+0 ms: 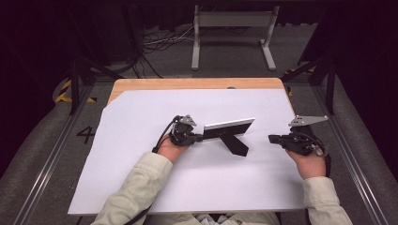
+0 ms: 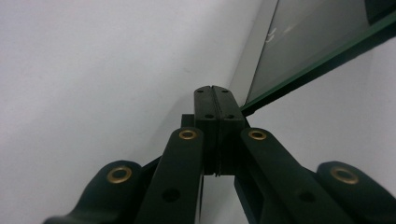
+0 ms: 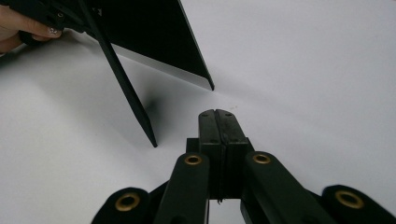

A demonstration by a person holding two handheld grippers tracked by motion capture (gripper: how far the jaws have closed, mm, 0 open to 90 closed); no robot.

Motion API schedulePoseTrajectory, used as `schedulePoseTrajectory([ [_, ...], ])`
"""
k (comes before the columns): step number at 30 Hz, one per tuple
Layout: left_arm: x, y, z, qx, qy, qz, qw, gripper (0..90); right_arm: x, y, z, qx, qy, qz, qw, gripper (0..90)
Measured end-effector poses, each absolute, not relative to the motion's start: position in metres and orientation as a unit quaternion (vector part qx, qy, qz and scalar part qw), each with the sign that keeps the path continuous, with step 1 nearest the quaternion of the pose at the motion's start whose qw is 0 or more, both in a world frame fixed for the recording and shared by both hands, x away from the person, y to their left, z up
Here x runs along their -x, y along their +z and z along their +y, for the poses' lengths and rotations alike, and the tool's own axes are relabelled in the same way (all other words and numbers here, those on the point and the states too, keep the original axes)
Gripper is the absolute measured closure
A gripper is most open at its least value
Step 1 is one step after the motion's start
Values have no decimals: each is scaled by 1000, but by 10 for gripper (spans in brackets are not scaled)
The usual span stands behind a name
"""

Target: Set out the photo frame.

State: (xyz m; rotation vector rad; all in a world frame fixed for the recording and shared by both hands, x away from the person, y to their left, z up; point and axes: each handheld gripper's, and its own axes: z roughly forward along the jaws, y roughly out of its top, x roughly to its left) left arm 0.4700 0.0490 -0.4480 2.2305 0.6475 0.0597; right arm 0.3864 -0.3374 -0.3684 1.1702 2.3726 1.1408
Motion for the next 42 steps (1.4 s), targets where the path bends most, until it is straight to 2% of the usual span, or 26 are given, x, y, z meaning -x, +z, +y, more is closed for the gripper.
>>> schedulePoseTrajectory([
  [6,-465,-445,44,-896,27,221,384,900,-386,-367,-339,-403,395,815,130,900],
  [22,-440,-439,21,-933,-15,101,344,900,-382,-361,-347,-407,402,809,135,900],
  [42,-411,-434,-6,-948,-46,23,313,900,-381,-359,-348,-408,404,807,135,900],
])
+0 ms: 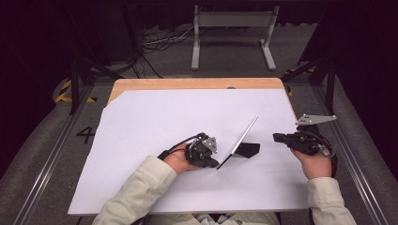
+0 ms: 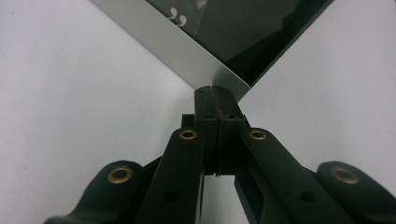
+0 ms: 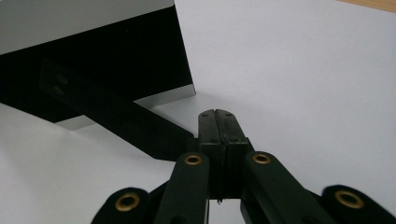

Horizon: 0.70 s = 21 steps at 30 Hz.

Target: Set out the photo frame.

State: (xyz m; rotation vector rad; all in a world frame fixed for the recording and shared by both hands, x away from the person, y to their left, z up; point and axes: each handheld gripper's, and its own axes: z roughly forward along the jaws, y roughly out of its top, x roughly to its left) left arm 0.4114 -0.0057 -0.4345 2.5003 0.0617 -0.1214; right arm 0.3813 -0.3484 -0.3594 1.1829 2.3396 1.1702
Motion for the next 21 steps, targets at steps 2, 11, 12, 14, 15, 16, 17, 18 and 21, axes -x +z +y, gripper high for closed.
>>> schedulePoseTrajectory([
  [2,-408,-434,-9,-949,-51,16,311,900,-381,-359,-349,-408,404,807,134,900],
  [11,-396,-435,-21,-948,-66,-1,311,900,-381,-359,-349,-410,407,805,133,900],
  [12,-396,-435,-22,-948,-65,-4,312,900,-381,-359,-349,-411,406,805,132,900],
  [14,-395,-436,-23,-947,-68,-2,314,900,-381,-359,-349,-411,407,805,131,900],
  [15,-395,-436,-24,-947,-70,-2,314,900,-381,-359,-350,-411,407,805,131,900],
  [16,-395,-436,-24,-946,-70,-2,315,900,-381,-359,-350,-411,407,805,131,900],
  [17,-394,-436,-25,-946,-69,-2,316,900,-381,-359,-349,-412,407,805,131,900],
  [18,-394,-436,-27,-946,-71,-3,317,900,-381,-359,-349,-412,407,805,130,900],
  [21,-392,-436,-31,-945,-71,-7,319,900,-380,-359,-350,-412,407,805,130,900],
])
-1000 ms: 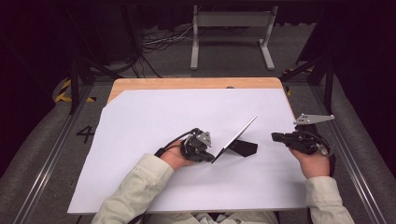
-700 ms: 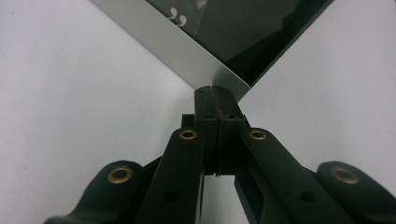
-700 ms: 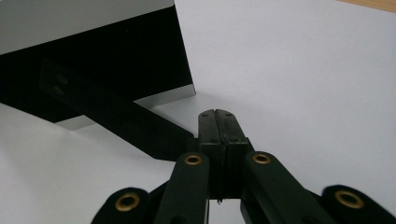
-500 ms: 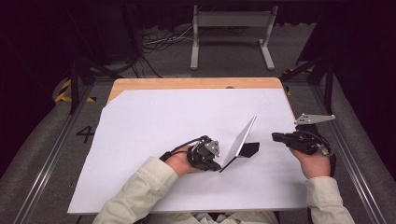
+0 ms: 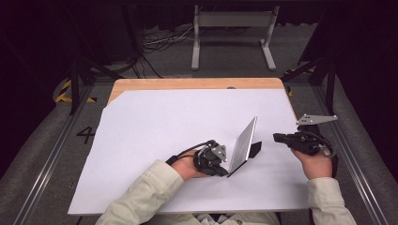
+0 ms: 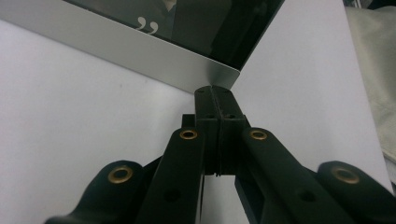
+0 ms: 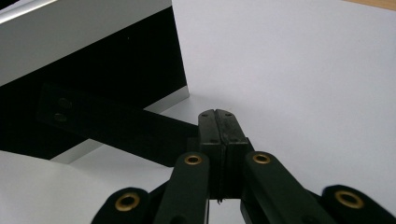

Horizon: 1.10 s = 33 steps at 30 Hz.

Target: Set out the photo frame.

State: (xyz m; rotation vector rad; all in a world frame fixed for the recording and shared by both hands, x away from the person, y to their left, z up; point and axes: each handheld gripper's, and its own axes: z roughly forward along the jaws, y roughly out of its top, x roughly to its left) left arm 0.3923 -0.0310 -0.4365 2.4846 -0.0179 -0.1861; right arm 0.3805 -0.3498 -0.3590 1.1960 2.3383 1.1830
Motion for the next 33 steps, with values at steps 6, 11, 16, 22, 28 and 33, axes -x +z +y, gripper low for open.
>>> schedulePoseTrajectory([
  [6,-390,-437,-41,-944,-73,-13,321,900,-378,-359,-353,-416,408,803,130,900],
  [11,-388,-437,-53,-943,-74,-20,323,900,-375,-359,-357,-421,408,800,130,900],
  [16,-385,-437,-65,-942,-79,-23,325,900,-375,-359,-359,-423,409,798,130,900],
  [22,-384,-438,-79,-940,-81,-26,331,900,-375,-359,-359,-423,408,799,129,900],
  [28,-384,-440,-89,-931,-68,-13,357,875,-375,-360,-360,-425,408,798,129,900],
  [33,-387,-443,-96,-927,-61,5,371,858,-375,-359,-361,-426,409,797,131,900],
])
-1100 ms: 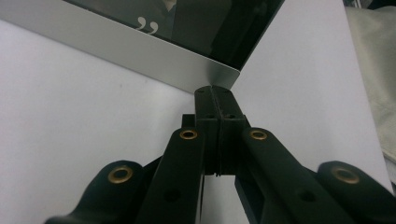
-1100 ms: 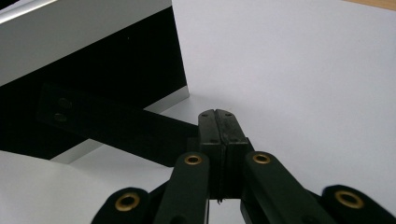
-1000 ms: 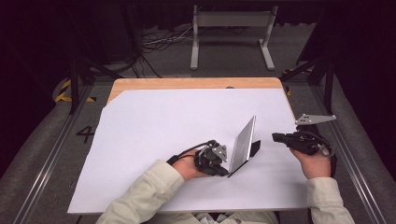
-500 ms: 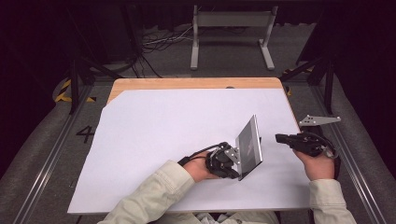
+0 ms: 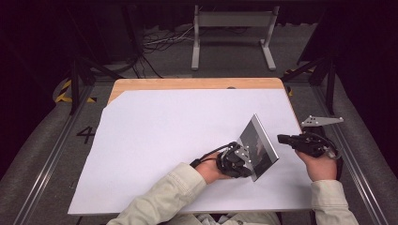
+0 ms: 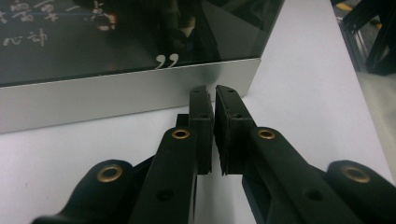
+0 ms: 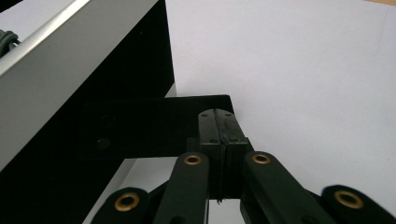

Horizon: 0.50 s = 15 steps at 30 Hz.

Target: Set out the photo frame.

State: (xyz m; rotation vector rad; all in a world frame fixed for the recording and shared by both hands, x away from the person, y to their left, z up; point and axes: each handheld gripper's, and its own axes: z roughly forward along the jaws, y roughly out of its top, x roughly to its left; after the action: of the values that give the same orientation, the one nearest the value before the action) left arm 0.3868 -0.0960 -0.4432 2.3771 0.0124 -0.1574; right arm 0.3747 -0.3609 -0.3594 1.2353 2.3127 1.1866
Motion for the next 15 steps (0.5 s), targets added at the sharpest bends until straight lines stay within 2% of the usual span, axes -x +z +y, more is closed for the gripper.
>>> schedulePoseTrajectory([
  [8,-385,-443,-109,-926,-60,9,372,850,-375,-358,-363,-428,416,792,129,900],
  [15,-384,-443,-102,-926,-71,16,371,814,-374,-356,-366,-433,420,786,131,900],
])
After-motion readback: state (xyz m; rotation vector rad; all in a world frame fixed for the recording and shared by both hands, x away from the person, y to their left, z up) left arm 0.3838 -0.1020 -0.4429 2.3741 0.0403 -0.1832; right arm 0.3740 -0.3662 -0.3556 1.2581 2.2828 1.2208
